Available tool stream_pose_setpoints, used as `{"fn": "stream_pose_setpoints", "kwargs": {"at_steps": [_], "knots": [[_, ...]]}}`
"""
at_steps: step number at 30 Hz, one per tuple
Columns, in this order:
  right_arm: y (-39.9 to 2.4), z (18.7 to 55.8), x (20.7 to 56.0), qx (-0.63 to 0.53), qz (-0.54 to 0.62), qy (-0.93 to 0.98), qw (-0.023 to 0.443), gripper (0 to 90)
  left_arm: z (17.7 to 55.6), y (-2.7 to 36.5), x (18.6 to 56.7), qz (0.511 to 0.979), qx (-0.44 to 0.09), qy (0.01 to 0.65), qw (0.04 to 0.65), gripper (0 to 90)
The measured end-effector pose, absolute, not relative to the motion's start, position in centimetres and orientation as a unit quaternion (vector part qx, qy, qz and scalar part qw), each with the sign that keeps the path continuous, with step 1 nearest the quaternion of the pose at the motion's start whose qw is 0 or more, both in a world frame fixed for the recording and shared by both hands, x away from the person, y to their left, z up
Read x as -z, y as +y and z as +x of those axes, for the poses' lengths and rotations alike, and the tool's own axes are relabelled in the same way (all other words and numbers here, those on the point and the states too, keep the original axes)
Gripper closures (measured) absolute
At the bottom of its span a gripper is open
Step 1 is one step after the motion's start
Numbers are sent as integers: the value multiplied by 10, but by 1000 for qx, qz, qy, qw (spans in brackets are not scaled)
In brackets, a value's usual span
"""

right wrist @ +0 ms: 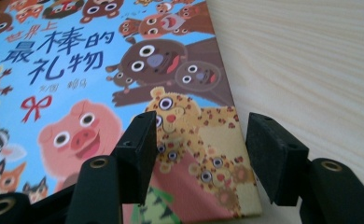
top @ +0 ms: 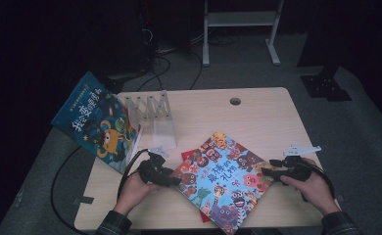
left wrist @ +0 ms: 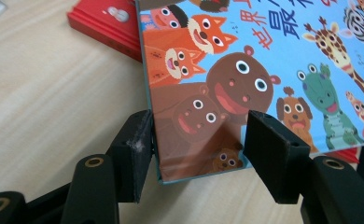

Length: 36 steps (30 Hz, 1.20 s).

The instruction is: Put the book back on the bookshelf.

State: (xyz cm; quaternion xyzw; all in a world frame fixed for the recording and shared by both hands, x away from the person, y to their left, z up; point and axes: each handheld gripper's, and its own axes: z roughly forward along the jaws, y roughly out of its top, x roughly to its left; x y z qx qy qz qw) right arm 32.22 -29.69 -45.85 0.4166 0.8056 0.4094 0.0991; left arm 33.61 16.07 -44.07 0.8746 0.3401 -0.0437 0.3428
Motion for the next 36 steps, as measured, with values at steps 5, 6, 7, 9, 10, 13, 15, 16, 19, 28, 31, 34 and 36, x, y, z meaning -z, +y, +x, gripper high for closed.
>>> {"fn": "stream_pose_setpoints", "kwargs": {"at_steps": [5,6,7,9,10,13,15,16,19,28,31,34,36], "knots": [[-291,331,459,-411,419,803,104,425,331,161,442,875,60,336,342,412],[-290,332,458,-409,418,804,106,425,330,160,442,876,62,334,342,413],[-290,332,458,-407,418,805,110,426,329,160,442,876,64,334,342,413],[-294,331,457,-405,420,804,113,432,327,159,442,877,67,332,341,417],[-296,330,457,-404,424,803,112,432,327,159,442,877,70,331,341,419],[-304,326,457,-405,433,797,109,430,327,159,443,876,74,333,342,424],[-310,322,458,-405,439,795,110,430,327,159,443,875,74,334,343,425],[-313,319,458,-404,443,793,109,429,327,159,443,875,74,334,343,424],[-321,311,458,-404,455,787,102,432,327,158,442,876,72,334,340,424],[-319,311,459,-404,454,788,96,436,324,154,442,881,73,327,336,412],[-317,316,459,-405,454,788,99,438,320,152,442,884,81,316,336,412],[-312,324,459,-404,453,788,103,438,318,151,442,882,92,309,343,401],[-309,329,459,-405,451,788,105,435,319,150,443,879,89,315,346,358]]}}
